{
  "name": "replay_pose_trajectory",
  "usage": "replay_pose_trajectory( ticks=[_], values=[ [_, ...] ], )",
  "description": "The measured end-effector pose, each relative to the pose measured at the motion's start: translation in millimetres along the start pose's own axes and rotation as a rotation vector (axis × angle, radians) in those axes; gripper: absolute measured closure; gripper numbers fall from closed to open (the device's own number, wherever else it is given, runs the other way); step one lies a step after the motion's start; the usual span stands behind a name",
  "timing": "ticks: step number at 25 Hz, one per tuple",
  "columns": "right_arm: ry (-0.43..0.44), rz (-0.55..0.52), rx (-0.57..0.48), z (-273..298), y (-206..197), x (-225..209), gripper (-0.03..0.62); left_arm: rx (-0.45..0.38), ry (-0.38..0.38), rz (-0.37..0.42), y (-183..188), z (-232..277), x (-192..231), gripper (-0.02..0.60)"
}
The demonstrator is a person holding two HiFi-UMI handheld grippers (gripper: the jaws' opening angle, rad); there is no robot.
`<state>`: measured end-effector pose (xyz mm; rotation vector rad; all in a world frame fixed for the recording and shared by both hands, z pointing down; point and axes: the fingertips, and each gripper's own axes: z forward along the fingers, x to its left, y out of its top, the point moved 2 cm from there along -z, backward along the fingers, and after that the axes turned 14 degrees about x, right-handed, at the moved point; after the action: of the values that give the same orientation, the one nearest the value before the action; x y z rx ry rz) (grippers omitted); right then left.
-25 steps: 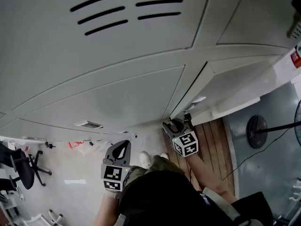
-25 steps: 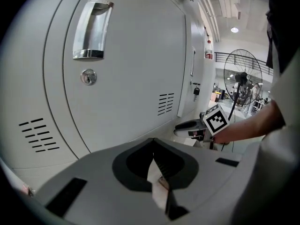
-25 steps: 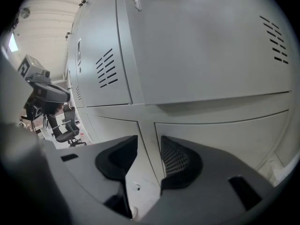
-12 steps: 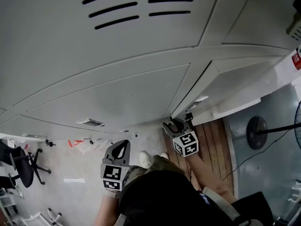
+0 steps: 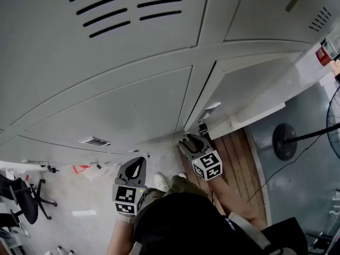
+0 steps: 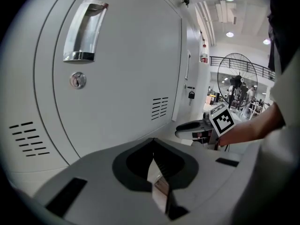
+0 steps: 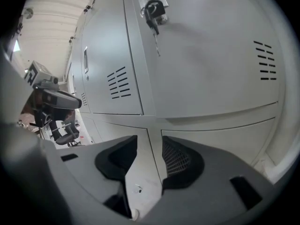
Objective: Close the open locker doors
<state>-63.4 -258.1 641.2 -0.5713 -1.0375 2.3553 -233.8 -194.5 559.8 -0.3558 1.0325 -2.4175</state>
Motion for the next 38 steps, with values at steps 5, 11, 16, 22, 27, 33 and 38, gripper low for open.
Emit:
replay_pose_trajectory(
  ticks=[5, 11, 16, 22, 27, 33, 38],
  values=[
    [-0.025, 0.014, -0.043, -27, 9, 0, 0.428, -0.044, -0.047, 0.026, 17, 4, -10, 0.574],
    [-0.065, 0.023, -0.122, -69, 29, 2, 0.430, -0.067, -0.115, 0.067, 37, 8, -25, 0.574],
    [-0.099, 0.019, -0.195, -108, 51, 8, 0.436, -0.110, -0.166, 0.109, 55, 10, -39, 0.574],
    [-0.132, -0.010, -0.268, -155, 77, 19, 0.459, -0.185, -0.223, 0.151, 82, 3, -55, 0.574],
    [-0.155, -0.040, -0.298, -189, 95, 33, 0.474, -0.264, -0.260, 0.191, 109, -14, -68, 0.574],
    [-0.177, -0.068, -0.327, -218, 110, 49, 0.487, -0.332, -0.326, 0.199, 138, -39, -83, 0.574],
    [-0.188, -0.073, -0.353, -237, 119, 61, 0.487, -0.356, -0.379, 0.220, 149, -53, -96, 0.574]
  ],
)
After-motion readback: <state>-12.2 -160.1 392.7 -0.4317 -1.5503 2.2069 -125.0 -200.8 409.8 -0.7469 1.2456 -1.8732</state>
